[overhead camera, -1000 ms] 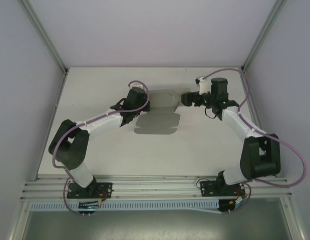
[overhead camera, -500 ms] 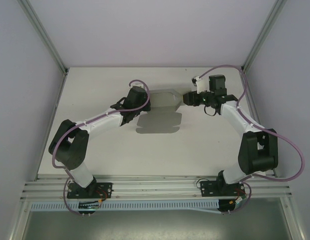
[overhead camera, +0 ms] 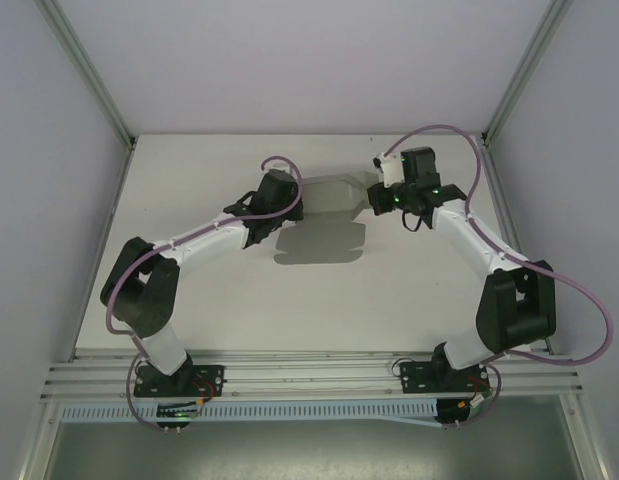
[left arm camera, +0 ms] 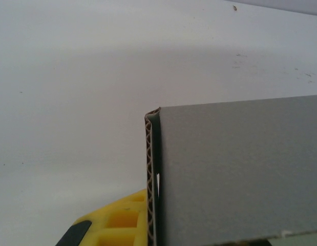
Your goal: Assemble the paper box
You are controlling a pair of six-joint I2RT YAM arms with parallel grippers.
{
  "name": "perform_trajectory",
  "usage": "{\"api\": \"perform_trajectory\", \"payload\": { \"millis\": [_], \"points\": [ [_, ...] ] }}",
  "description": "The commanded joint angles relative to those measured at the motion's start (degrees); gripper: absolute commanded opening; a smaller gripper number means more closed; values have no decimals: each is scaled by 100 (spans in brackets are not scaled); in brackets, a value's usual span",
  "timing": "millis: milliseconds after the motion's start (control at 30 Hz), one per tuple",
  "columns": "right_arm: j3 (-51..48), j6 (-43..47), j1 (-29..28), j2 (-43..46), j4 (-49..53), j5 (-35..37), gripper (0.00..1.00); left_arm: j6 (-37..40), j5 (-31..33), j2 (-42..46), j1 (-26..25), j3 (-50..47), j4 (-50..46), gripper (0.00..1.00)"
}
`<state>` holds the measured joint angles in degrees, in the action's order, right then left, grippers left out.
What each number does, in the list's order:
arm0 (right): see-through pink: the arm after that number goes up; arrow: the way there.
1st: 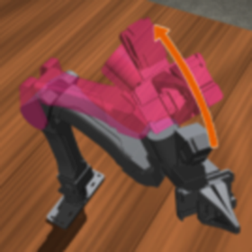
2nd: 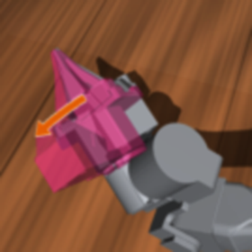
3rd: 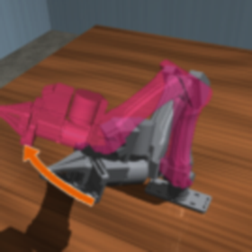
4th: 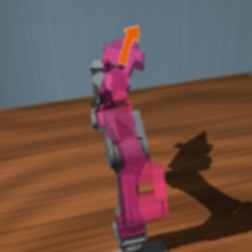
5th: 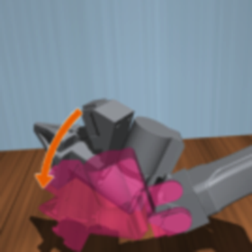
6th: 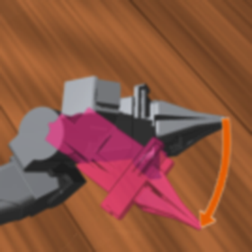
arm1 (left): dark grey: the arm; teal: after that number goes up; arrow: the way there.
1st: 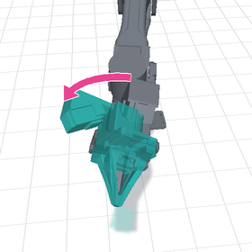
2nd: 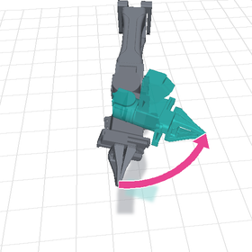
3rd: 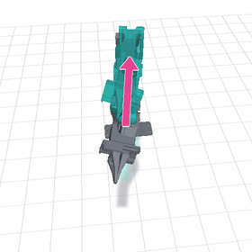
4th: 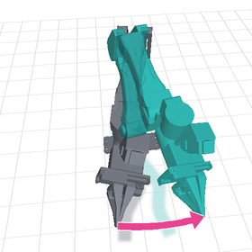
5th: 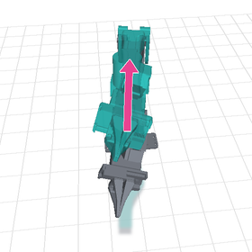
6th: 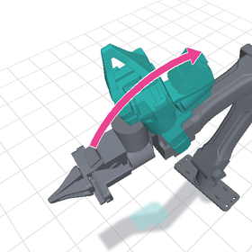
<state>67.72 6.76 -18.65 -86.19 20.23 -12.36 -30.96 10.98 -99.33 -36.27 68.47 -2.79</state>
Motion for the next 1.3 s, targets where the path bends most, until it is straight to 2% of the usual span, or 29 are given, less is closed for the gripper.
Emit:
{"api": "perform_trajectory", "payload": {
  "millis": [0,167,267,400,567,733,833,933,1033,1100,1133,1267],
  "points": [
    [235,-374,-539,46,538,2609,0,-131,9,-83,42,388,-43,0],
    [353,-1359,-1330,-48,626,4742,0,-328,-21,-225,36,645,-211,0],
    [655,-2078,-1704,-256,1030,5742,0,-474,-17,-361,41,844,-423,0],
    [1083,-2565,-2078,-665,1427,6550,0,-612,5,-472,41,1038,-705,0],
    [1456,-2769,-2139,-1073,1770,6900,0,-655,-52,-377,50,912,-583,0],
    [1338,-2466,-2221,-1051,1299,6519,0,-652,-56,-389,41,934,-592,0],
    [1164,-2272,-2232,-908,1027,6055,0,-605,-96,-419,44,928,-574,0],
    [903,-2004,-2225,-574,829,5473,8,-517,-78,-429,48,928,-575,0],
    [531,-1706,-2202,28,564,4674,25,-399,-29,-394,44,846,-480,0],
    [232,-1507,-2124,528,424,3805,47,-350,34,-352,45,787,-419,0],
    [122,-1468,-2068,773,397,3459,55,-302,44,-334,42,745,-363,0],
    [-319,-1371,-1624,1703,293,2580,69,-95,35,-229,49,576,-134,0]
  ]
}}
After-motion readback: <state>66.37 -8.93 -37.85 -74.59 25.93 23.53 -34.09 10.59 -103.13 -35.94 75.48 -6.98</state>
